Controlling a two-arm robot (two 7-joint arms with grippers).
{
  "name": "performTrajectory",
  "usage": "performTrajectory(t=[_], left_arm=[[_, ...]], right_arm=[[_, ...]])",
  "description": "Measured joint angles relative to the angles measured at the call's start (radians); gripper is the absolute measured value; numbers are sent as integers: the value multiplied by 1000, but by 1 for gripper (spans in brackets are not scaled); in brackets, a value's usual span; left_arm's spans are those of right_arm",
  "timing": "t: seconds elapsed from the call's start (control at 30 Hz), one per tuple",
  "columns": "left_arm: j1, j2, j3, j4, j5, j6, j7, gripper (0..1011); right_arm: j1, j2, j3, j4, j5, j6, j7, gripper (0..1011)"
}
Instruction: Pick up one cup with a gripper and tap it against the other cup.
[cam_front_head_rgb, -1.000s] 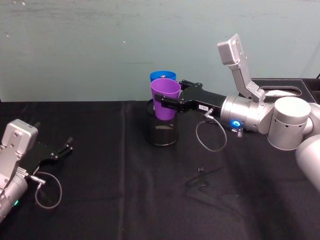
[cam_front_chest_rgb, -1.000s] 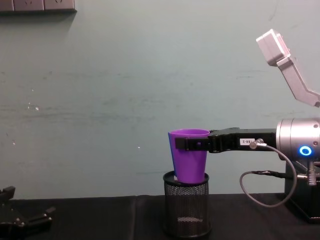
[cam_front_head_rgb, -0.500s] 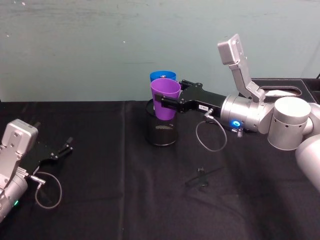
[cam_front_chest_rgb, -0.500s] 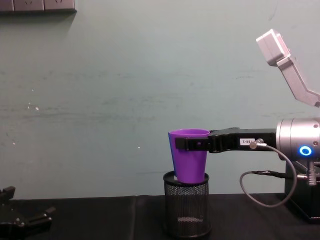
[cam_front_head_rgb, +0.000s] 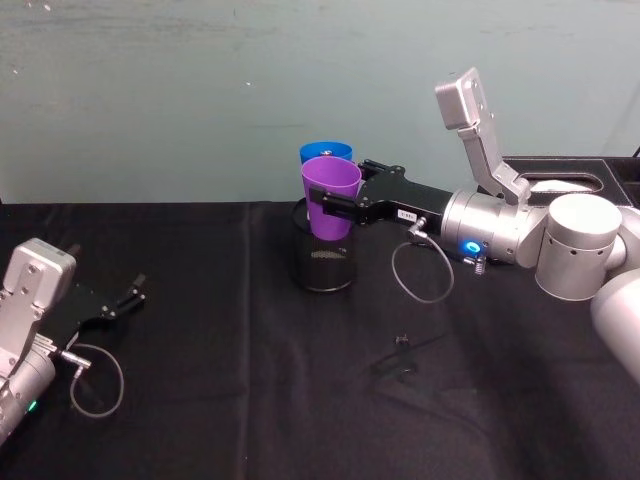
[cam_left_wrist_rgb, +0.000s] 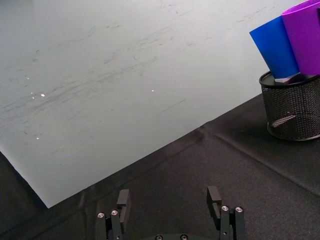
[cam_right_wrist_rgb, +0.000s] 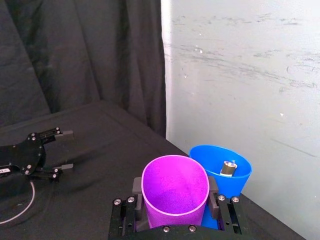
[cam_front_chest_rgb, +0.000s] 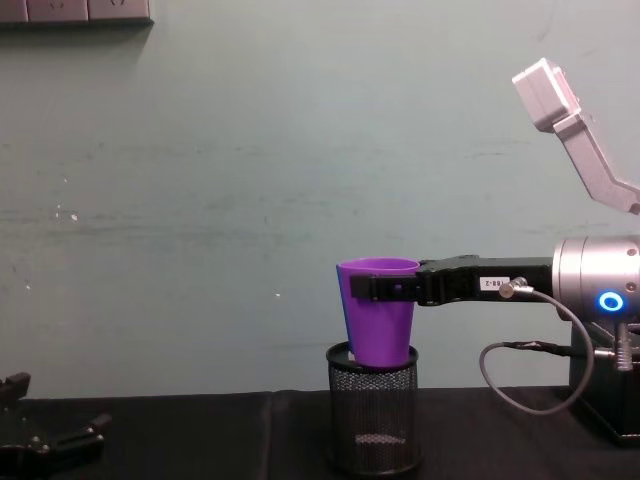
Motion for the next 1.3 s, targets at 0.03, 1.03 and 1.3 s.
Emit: performTrajectory(t=[0.03,1.03,1.3], left_arm=[[0,0,0,0,0,0,0,1000],[0,0,0,0,0,0,0,1000],[0,0,0,0,0,0,0,1000]], right_arm=[[0,0,0,0,0,0,0,736],[-35,15,-8,-63,4,10,16,736],[-120,70,-2,-210,30,22,1,735]])
